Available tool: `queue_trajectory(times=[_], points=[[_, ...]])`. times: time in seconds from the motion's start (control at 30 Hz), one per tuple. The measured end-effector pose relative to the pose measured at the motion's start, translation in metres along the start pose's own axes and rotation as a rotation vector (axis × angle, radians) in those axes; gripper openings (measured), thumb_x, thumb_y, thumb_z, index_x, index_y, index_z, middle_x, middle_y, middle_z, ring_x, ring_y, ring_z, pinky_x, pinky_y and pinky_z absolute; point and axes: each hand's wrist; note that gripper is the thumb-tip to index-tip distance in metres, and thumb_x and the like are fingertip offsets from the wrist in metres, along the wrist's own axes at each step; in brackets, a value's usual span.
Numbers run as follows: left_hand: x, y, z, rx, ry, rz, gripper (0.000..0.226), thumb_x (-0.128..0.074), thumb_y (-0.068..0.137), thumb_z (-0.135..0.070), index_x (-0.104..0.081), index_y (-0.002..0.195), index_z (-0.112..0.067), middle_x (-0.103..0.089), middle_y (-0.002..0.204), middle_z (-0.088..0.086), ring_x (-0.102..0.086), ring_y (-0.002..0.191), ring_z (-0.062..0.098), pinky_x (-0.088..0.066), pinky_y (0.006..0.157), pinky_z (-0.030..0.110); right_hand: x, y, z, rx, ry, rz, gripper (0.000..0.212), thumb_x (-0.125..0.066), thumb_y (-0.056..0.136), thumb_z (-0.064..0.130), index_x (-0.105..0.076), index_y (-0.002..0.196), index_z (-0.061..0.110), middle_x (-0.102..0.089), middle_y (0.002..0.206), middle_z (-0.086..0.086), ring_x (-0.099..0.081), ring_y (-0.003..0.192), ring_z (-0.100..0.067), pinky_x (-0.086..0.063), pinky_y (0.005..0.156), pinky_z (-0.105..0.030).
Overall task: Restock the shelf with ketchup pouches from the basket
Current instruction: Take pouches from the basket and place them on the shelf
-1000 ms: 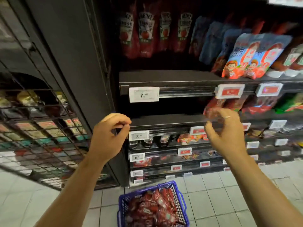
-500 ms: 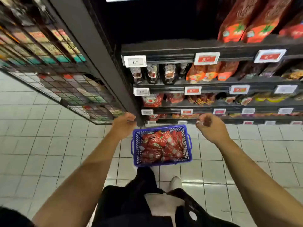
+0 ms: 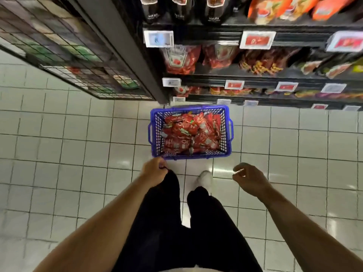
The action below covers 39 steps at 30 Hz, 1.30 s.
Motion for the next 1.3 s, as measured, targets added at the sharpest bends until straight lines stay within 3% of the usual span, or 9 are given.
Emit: queue_trajectory(times=[0.13, 0.27, 0.4, 0.53, 0.7, 0.8, 0.93, 1.1, 1.3], points=[[-0.04, 0.071, 0.019, 0.076, -0.023, 0.091, 0.032, -0.068, 0.087, -0.024, -0.064, 0.118, -0.016, -0.066, 0.112, 0.001, -0.063, 0.102, 0.023, -0.05, 0.083, 0.03, -0.046, 0.059, -0.009, -0.017, -0.039, 0.08, 0.012, -0.069, 0.087, 0.019, -0.061, 0.093, 0.026, -0.068, 0.086, 0.012, -0.062, 0.074, -0.008, -0.043, 0.07, -0.021], [-0.073, 0.167, 0.014, 0.24, -0.363, 0.047, 0.011, -0.068, 0.086, -0.024, -0.068, 0.092, -0.016, -0.068, 0.088, 0.002, -0.065, 0.091, 0.028, -0.049, 0.072, 0.031, -0.093, 0.15, -0.007, -0.035, 0.037, 0.064, 0.017, -0.073, 0.085, 0.018, -0.064, 0.098, 0.023, -0.068, 0.084, 0.012, -0.065, 0.079, -0.014, -0.046, 0.069, -0.023], [-0.112, 0.264, -0.006, 0.431, -0.906, 0.017, 0.022, -0.071, 0.081, -0.037, -0.07, 0.092, -0.017, -0.073, 0.083, 0.004, -0.068, 0.081, 0.023, -0.054, 0.071, 0.034, -0.132, 0.248, 0.003, -0.371, 0.898, 0.154, 0.005, -0.062, 0.094, 0.012, -0.064, 0.089, 0.011, -0.063, 0.08, -0.01, -0.059, 0.078, -0.027, -0.049, 0.078, -0.04], [-0.144, 0.351, -0.015, 0.434, -0.952, -0.033, 0.06, -0.075, 0.073, -0.058, -0.064, 0.119, -0.022, -0.072, 0.106, 0.004, -0.069, 0.096, 0.025, -0.058, 0.089, 0.044, -0.159, 0.347, 0.001, -0.535, 1.331, 0.135, 0.006, -0.06, 0.093, 0.019, -0.059, 0.093, 0.013, -0.055, 0.079, -0.006, -0.052, 0.065, -0.018, -0.038, 0.065, -0.027], [-0.162, 0.426, -0.027, 0.596, -0.998, -0.18, 0.107, -0.083, 0.049, -0.071, -0.051, 0.136, -0.019, -0.061, 0.113, 0.004, -0.06, 0.103, 0.032, -0.05, 0.097, 0.051, -0.172, 0.433, -0.014, -0.572, 1.132, 0.279, 0.051, -0.069, 0.068, 0.042, -0.068, 0.112, 0.018, -0.074, 0.094, -0.008, -0.069, 0.081, -0.027, -0.054, 0.077, -0.038], [-0.17, 0.445, -0.031, 0.634, -0.96, -0.343, 0.116, -0.082, 0.038, -0.076, -0.057, 0.134, -0.019, -0.062, 0.121, 0.002, -0.059, 0.106, 0.03, -0.046, 0.1, 0.047, -0.183, 0.458, -0.019, -0.633, 1.103, 0.302, 0.035, -0.071, 0.069, 0.038, -0.078, 0.093, 0.012, -0.077, 0.082, -0.006, -0.074, 0.071, -0.025, -0.059, 0.061, -0.043], [-0.173, 0.443, -0.037, 0.553, -0.942, -0.385, 0.077, -0.082, 0.061, -0.065, -0.064, 0.12, -0.019, -0.054, 0.081, -0.009, -0.053, 0.072, 0.014, -0.043, 0.072, 0.029, -0.204, 0.451, -0.025, -0.571, 1.397, 0.295, 0.022, -0.063, 0.086, 0.025, -0.076, 0.084, 0.008, -0.072, 0.083, -0.008, -0.072, 0.066, -0.025, -0.06, 0.057, -0.038], [-0.152, 0.395, -0.022, 0.404, -1.06, -0.22, 0.063, -0.091, 0.064, -0.044, -0.06, 0.116, -0.026, -0.066, 0.098, -0.005, -0.066, 0.096, 0.022, -0.053, 0.096, 0.05, -0.194, 0.396, -0.028, -0.343, 1.647, 0.304, 0.031, -0.039, 0.102, 0.027, -0.06, 0.099, 0.005, -0.06, 0.08, -0.012, -0.052, 0.057, -0.022, -0.045, 0.051, -0.025], [-0.07, 0.292, -0.027, 0.0, -1.374, 0.189, 0.065, -0.081, 0.08, -0.032, -0.056, 0.136, -0.009, -0.068, 0.128, 0.014, -0.066, 0.118, 0.032, -0.051, 0.1, 0.055, -0.142, 0.274, -0.012, -0.405, 1.698, 0.432, 0.024, -0.069, 0.081, 0.033, -0.077, 0.09, 0.011, -0.07, 0.092, -0.003, -0.066, 0.072, -0.021, -0.05, 0.068, -0.033]])
Point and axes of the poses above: each hand's wrist, its own y-axis towards the middle knuckle, its own x-axis out of the back of the hand, z = x × y
